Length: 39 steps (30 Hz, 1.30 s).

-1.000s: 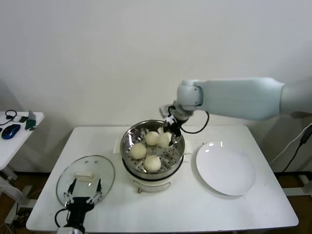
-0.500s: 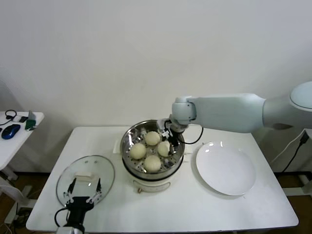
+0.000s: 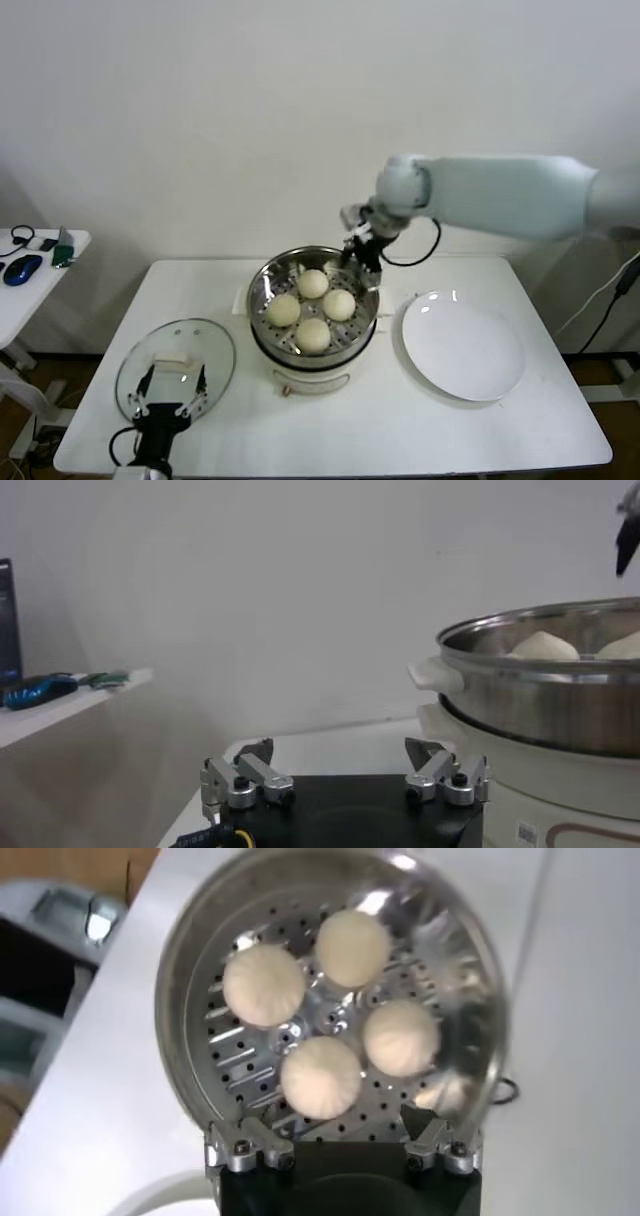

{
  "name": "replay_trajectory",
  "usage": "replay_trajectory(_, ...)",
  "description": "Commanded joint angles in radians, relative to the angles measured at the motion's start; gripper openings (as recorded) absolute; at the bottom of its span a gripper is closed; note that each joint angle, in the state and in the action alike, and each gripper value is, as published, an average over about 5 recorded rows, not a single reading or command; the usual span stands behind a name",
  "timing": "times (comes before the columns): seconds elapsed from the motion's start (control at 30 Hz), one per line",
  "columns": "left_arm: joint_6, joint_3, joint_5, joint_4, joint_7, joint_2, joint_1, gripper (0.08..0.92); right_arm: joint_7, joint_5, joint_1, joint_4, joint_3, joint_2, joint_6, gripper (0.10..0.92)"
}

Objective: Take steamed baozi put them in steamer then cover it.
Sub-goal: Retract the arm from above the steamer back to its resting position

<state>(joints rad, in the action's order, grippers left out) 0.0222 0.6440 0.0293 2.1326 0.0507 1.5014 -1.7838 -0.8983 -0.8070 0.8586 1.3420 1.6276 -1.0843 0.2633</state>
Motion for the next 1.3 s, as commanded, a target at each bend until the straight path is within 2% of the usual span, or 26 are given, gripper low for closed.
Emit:
replay_trajectory(0.03, -0.001, 0.001, 0.007, 0.008, 0.001, 0.001, 0.007, 0.823, 0.500, -0.121, -0.227, 0.034, -0.469, 0.263, 0.062, 0.823)
replay_trajectory(0.3, -0.007, 0.013, 0.021, 0.012, -0.001, -0.003, 0.014, 0.823, 0.817, -0.010, -0.748, 0.138, -1.052, 0.440, 0.056, 0.823)
replay_trajectory(0.47, -0.022, 0.019, 0.022, 0.015, 0.009, -0.008, 0.020, 0.823, 0.878, 0.071, -1.062, 0.217, -1.273, 0.561, -0.030, 0.823)
replay_trajectory(0.6, -0.038, 0.018, 0.036, 0.013, 0.018, -0.006, 0.031, 0.823, 0.894, 0.136, -1.411, 0.272, -1.580, 0.576, -0.111, 0.823)
replay_trajectory(0.73, -0.043, 0.019, 0.073, 0.008, 0.017, -0.002, 0.043, 0.823, 0.881, 0.182, -1.772, 0.336, -1.914, 0.512, -0.179, 0.823)
replay_trajectory(0.9, -0.046, 0.015, 0.109, 0.005, 0.021, 0.004, 0.053, 0.823, 0.827, 0.231, -2.110, 0.394, -2.205, 0.357, -0.296, 0.823)
replay_trajectory(1.17, -0.051, 0.023, 0.177, -0.010, 0.032, -0.011, 0.072, 0.823, 0.796, 0.343, -2.395, 0.453, -2.290, 0.096, -0.482, 0.823)
replay_trajectory(1.3, -0.066, 0.031, 0.276, -0.007, 0.075, -0.023, 0.069, 0.823, 0.798, 0.373, -2.467, 0.481, -2.279, -0.018, -0.526, 0.823)
